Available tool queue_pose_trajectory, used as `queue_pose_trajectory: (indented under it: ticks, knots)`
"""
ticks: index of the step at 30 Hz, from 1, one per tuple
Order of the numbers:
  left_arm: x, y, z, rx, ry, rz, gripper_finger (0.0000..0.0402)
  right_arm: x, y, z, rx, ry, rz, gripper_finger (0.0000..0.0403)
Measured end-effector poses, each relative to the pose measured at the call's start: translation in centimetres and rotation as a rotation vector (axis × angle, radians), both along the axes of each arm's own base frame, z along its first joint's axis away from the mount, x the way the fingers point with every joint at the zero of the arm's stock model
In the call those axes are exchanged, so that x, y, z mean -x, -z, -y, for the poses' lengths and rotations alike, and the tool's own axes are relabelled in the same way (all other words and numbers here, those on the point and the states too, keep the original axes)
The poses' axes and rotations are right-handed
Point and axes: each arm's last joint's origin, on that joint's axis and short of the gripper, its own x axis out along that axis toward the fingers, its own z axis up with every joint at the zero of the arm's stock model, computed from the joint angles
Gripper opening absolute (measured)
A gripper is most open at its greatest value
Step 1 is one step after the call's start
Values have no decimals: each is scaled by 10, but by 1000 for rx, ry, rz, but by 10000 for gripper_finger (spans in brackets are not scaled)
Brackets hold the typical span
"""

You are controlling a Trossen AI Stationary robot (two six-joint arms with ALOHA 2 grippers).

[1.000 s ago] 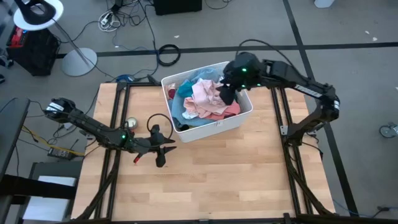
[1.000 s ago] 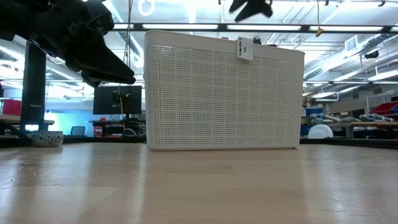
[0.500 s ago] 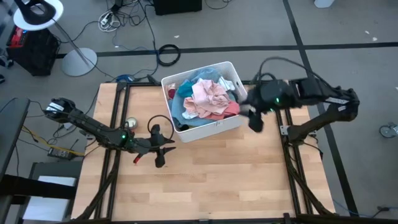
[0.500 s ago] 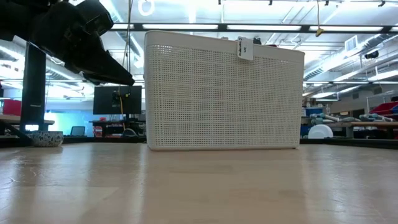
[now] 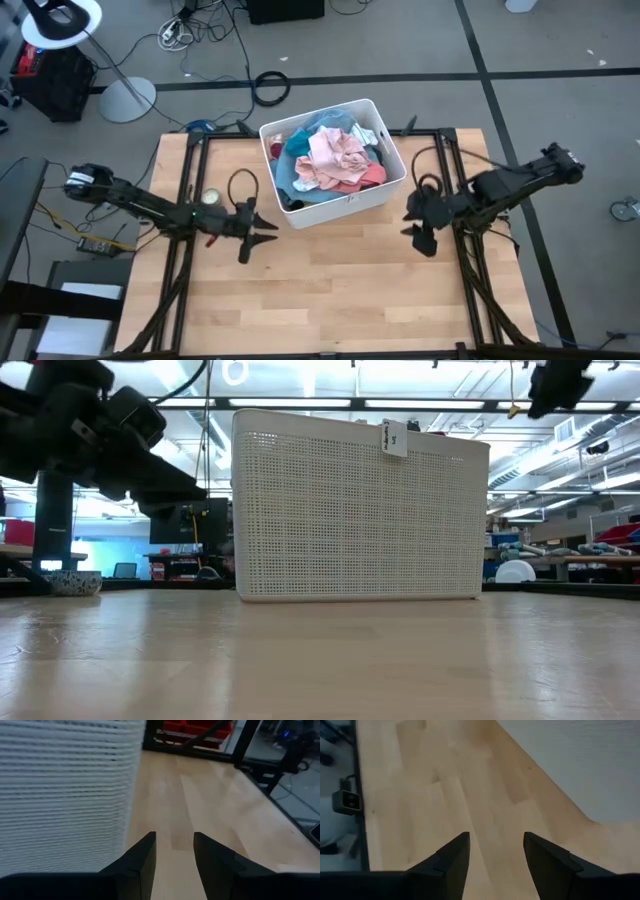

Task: Sort clothes
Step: Return to Home Position

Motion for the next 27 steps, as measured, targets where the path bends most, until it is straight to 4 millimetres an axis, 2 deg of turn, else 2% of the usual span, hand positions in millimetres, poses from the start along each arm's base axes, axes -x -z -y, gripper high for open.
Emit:
queue_pose_trajectory:
  ticks: [5,11,19,23,27]
  knots:
    - [9,-3,-17,6,5,46,136,4,39,-7,-2,-40,124,188]
    - [25,-6,-22,-18,-11,-6,136,22,77,1,-38,-11,245,187]
    - [50,-23,-26,-112,-89,90,136,40,82,9,-84,-24,374,187]
    - [62,-20,-27,-105,-94,53,136,43,83,10,-80,-34,387,187]
    - [71,-18,-28,-99,-97,176,136,42,82,10,-80,-37,394,187]
